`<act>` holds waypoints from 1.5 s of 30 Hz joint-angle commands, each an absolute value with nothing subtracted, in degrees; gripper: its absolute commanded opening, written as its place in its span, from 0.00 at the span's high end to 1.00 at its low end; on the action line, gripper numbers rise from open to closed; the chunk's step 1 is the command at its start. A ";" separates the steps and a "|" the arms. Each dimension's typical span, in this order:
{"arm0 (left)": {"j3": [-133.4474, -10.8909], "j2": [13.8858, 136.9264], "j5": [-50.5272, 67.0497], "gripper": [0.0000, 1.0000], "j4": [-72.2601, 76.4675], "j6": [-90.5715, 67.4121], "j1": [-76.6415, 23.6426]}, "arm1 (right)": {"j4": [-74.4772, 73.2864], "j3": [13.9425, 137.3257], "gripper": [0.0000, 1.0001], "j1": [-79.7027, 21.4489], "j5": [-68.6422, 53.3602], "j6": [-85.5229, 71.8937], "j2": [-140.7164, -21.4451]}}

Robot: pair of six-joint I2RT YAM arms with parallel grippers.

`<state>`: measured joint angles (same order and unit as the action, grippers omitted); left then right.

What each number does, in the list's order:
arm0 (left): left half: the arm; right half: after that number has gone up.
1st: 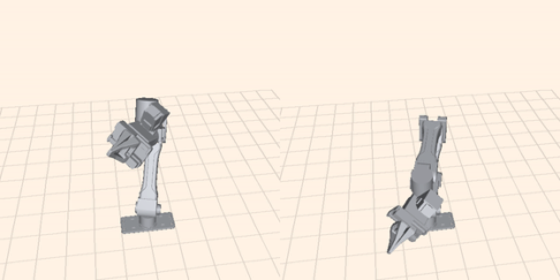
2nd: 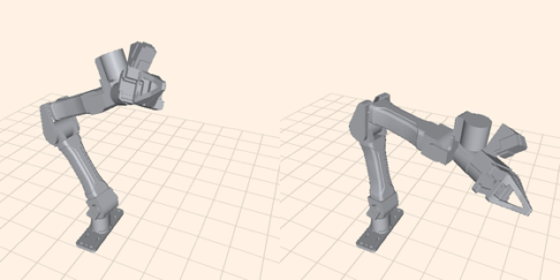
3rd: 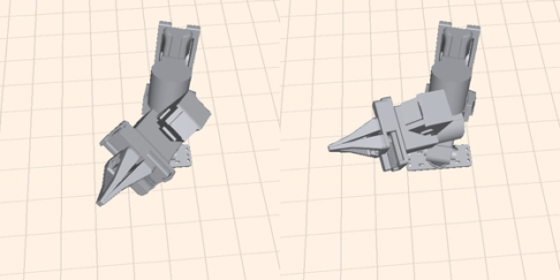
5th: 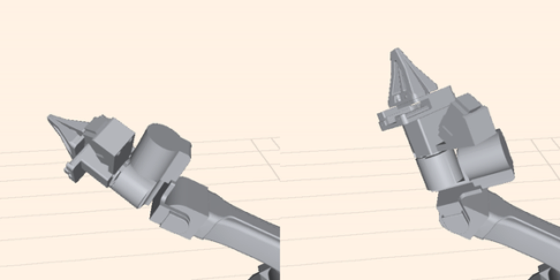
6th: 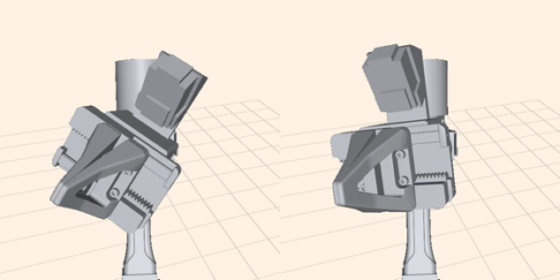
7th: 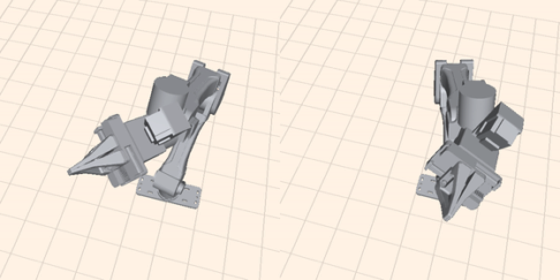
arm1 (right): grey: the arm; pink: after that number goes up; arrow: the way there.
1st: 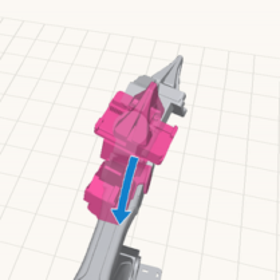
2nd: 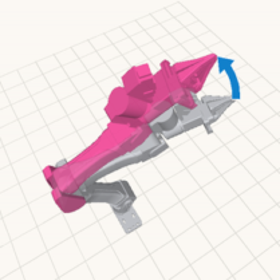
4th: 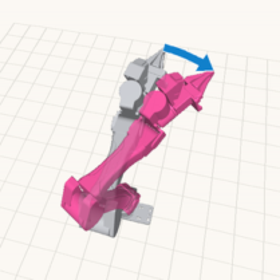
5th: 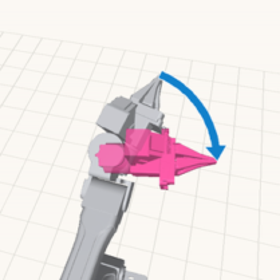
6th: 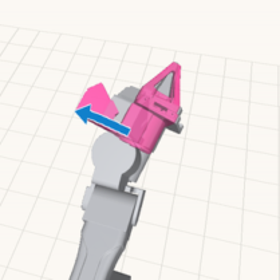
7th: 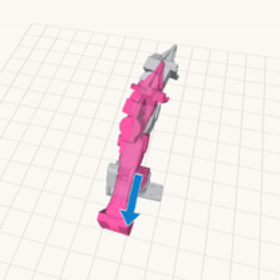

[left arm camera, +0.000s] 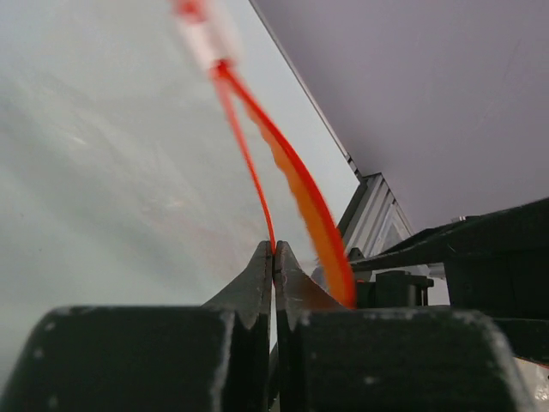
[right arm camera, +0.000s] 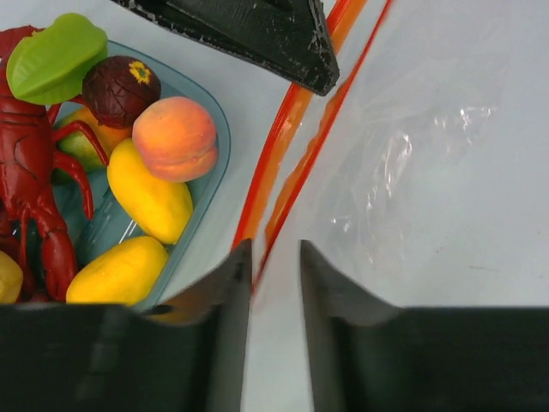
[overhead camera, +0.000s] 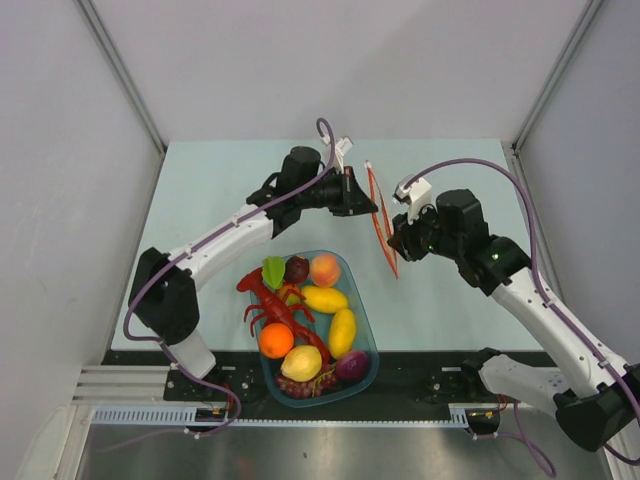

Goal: Place the food in the zip-top bag and seal the zipper
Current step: Open the zipper of the food storage bag.

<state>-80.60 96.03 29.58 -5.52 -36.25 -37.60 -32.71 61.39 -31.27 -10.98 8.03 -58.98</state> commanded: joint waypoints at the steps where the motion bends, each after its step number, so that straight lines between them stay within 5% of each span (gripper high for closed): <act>1: -82.79 96.24 32.43 1.00 -1.32 -37.44 -37.44 | -28.30 62.84 0.55 -29.89 -9.84 4.93 -60.20; 4: -82.79 96.24 32.08 1.00 -1.05 -37.70 -37.44 | -26.90 64.07 0.45 -28.92 -11.68 2.38 -61.78; 8: -82.79 96.15 31.82 1.00 -0.88 -37.97 -37.44 | -25.14 64.77 0.45 -28.39 -13.71 0.27 -63.80; 16: -81.04 94.40 31.73 1.00 -1.32 -37.35 -36.65 | -22.59 64.69 0.73 -24.79 -13.62 -3.16 -65.30; 25: -78.31 93.34 33.05 1.00 -2.11 -36.65 -35.86 | -19.95 64.69 0.54 -20.92 -19.41 -6.41 -67.32; 32: -77.96 92.99 33.40 1.00 -1.67 -36.91 -35.95 | -18.99 64.16 0.54 -22.23 -21.71 -6.15 -68.47; 38: -78.57 92.99 36.03 1.00 -1.32 -35.86 -35.95 | -18.46 63.72 0.65 -22.68 -18.72 -4.48 -69.08; 41: -79.71 92.55 37.18 1.00 -5.35 -32.62 -35.77 | -21.07 65.55 1.00 -20.58 -18.63 -4.13 -69.26; 45: -78.49 89.30 34.82 1.00 -14.47 -24.03 -33.15 | -29.86 68.55 1.00 -14.34 -21.61 -3.61 -66.19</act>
